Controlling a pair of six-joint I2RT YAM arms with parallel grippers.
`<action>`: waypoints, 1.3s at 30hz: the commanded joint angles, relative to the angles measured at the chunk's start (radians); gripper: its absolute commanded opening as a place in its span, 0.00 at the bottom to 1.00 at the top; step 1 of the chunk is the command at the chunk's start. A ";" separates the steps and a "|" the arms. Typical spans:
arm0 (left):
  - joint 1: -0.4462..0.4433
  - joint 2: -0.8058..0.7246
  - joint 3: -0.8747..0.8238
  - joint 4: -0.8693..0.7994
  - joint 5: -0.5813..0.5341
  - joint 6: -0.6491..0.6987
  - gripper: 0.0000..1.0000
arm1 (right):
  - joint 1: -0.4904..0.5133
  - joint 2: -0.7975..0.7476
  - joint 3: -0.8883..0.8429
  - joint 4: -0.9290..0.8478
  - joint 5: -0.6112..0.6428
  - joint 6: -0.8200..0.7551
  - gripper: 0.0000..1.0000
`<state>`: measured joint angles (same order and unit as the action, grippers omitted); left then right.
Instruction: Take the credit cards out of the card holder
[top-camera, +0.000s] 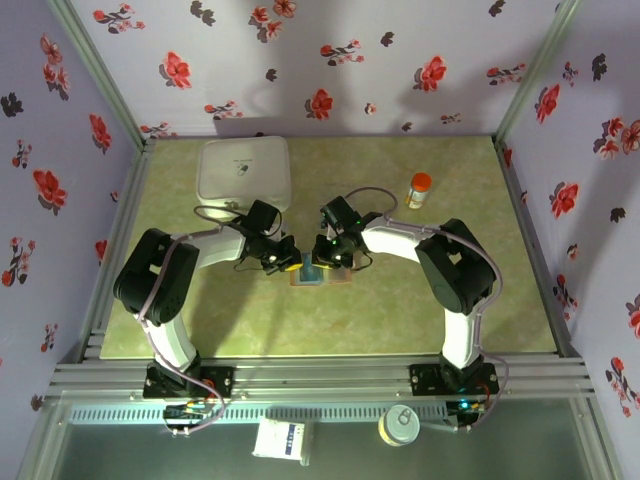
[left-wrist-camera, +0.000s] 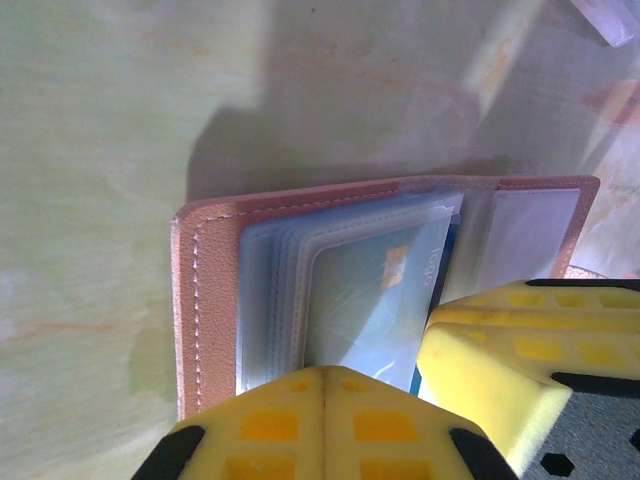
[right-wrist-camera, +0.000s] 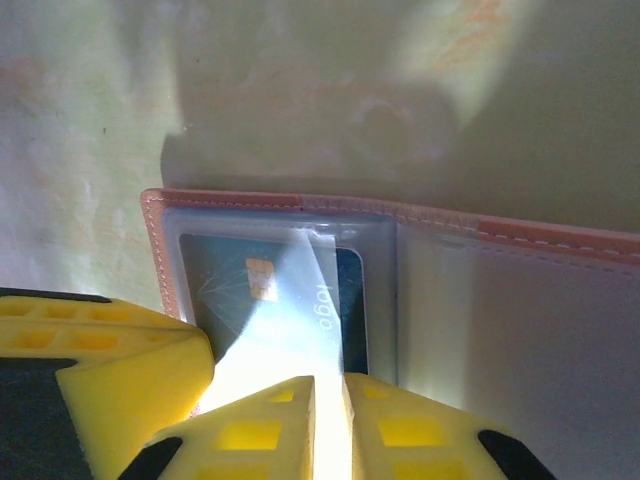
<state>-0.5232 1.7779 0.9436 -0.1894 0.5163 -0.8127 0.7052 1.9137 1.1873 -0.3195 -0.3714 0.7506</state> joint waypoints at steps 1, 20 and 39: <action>0.003 -0.003 0.014 -0.061 -0.030 0.030 0.00 | -0.006 0.024 0.014 -0.036 0.014 -0.019 0.20; 0.003 -0.035 0.023 -0.082 -0.040 0.037 0.07 | -0.010 -0.017 0.015 -0.093 0.079 -0.053 0.24; 0.000 0.015 0.011 -0.081 -0.055 0.050 0.00 | -0.018 -0.060 -0.018 0.005 0.004 -0.005 0.25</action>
<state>-0.5232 1.7679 0.9512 -0.2405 0.4923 -0.7959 0.6964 1.8866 1.1893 -0.3527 -0.3405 0.7200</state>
